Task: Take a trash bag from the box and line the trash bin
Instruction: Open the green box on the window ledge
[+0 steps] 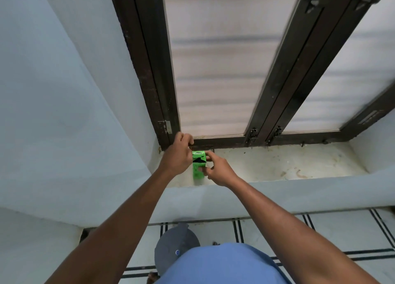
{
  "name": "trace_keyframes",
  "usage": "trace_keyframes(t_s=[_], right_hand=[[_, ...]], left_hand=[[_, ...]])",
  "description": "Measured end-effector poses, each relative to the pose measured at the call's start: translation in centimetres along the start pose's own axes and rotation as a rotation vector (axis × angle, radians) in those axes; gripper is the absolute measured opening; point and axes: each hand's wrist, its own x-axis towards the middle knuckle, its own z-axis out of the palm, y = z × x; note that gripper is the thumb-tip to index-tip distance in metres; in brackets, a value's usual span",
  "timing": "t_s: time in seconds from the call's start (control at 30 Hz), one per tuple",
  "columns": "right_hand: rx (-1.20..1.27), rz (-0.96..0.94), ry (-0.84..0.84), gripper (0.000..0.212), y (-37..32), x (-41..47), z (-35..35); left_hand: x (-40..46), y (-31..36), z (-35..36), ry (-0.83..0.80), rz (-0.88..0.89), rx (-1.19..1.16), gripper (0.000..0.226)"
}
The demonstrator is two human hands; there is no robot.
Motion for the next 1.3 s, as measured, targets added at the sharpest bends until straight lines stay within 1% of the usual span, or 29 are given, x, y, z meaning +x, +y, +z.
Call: trace_keyframes(t_s=[0.03, 0.07, 0.13, 0.2, 0.23, 0.3, 0.33, 0.37, 0.43, 0.47, 0.53, 0.6, 0.63, 0.67, 0.7, 0.77, 0.8, 0.87, 0.97, 1.1, 1.17, 1.2, 1.23, 1.3], right_hand=[[0.003, -0.002, -0.003, 0.059, 0.0, 0.1, 0.0], [0.004, -0.005, -0.006, 0.061, 0.0, 0.2, -0.1], [0.008, -0.006, -0.005, 0.061, 0.0, 0.2, -0.1], [0.018, -0.016, -0.003, 0.06, 0.0, 0.0, -0.2], [0.028, -0.019, -0.005, 0.059, -0.1, -0.1, -0.2], [0.043, -0.018, -0.007, 0.059, -0.2, -0.2, -0.2], [0.047, -0.018, -0.005, 0.059, -0.1, -0.2, -0.1], [0.051, -0.019, -0.007, 0.06, -0.2, -0.4, -0.2], [0.059, -0.026, -0.005, 0.062, -0.3, -0.7, -0.1], [0.067, -0.033, 0.0, 0.063, -0.5, -0.9, -0.1], [0.093, -0.037, 0.021, 0.064, -0.7, -1.2, 0.0], [0.152, -0.03, 0.042, 0.06, -0.7, -1.3, 0.4], [0.186, -0.023, 0.049, 0.058, -0.5, -1.3, 0.7], [0.218, -0.016, 0.058, 0.054, -0.3, -1.2, 0.9], [0.247, -0.003, 0.069, 0.047, -0.1, -1.1, 1.1], [0.321, 0.031, 0.093, 0.036, 0.0, -1.0, 1.3], [0.358, 0.047, 0.107, 0.038, 0.1, -0.9, 1.3], [0.41, 0.072, 0.135, 0.041, 0.3, -0.7, 1.3], [0.44, 0.066, 0.203, 0.032, 0.6, -0.7, 1.3], [0.28, -0.042, 0.363, 0.022, 0.6, -0.9, 1.5], [0.241, -0.093, 0.399, 0.012, 0.7, -0.7, 2.0], [0.22, -0.105, 0.407, 0.01, 0.8, -0.6, 2.2], [0.19, -0.11, 0.425, 0.017, 0.9, -0.6, 2.5], [0.137, -0.093, 0.438, 0.043, 1.1, -0.9, 2.9]], left_hand=[[-0.2, 0.1, 0.2, 0.019, -0.032, -0.043, 0.006], [-0.4, 0.2, 0.3, 0.015, -0.079, -0.091, 0.012], [-0.8, 0.3, 0.3, -0.078, -0.147, -0.148, 0.028], [-1.2, 0.1, 0.5, -0.142, -0.129, -0.168, 0.025], [-1.3, 0.0, 0.4, -0.135, -0.1, -0.191, 0.029], [-1.2, -0.1, 0.3, -0.112, -0.053, -0.196, 0.05], [-1.2, -0.1, 0.2, -0.123, -0.041, -0.184, 0.054], [-1.1, -0.1, 0.1, -0.146, -0.039, -0.168, 0.05], [-0.9, -0.2, 0.5, -0.178, -0.052, -0.128, 0.035], [-0.9, -0.4, 0.7, -0.175, -0.068, -0.141, 0.032], [-0.8, -0.5, 1.1, -0.14, -0.159, -0.271, 0.029], [-0.4, -0.6, 1.3, -0.127, -0.299, -0.45, 0.018], [-0.1, -0.7, 1.4, -0.137, -0.353, -0.504, 0.014], [0.1, -0.9, 1.4, -0.154, -0.387, -0.536, 0.013], [0.2, -1.1, 1.4, -0.168, -0.408, -0.564, 0.018], [0.0, -1.5, 1.5, -0.19, -0.421, -0.604, 0.032], [-0.2, -1.8, 1.6, -0.2, -0.412, -0.605, 0.035], [-0.6, -2.5, 2.1, -0.207, -0.376, -0.592, 0.031], [-1.3, -3.4, 2.8, -0.195, -0.352, -0.603, 0.027], [-1.7, -3.6, 3.3, -0.151, -0.323, -0.553, 0.025], [-1.7, -3.5, 3.5, -0.131, -0.326, -0.538, 0.025], [-1.7, -3.5, 3.6, -0.121, -0.334, -0.538, 0.025], [-1.6, -3.5, 3.7, -0.11, -0.337, -0.544, 0.024], [-1.6, -3.4, 3.8, -0.101, -0.347, -0.555, 0.022]])
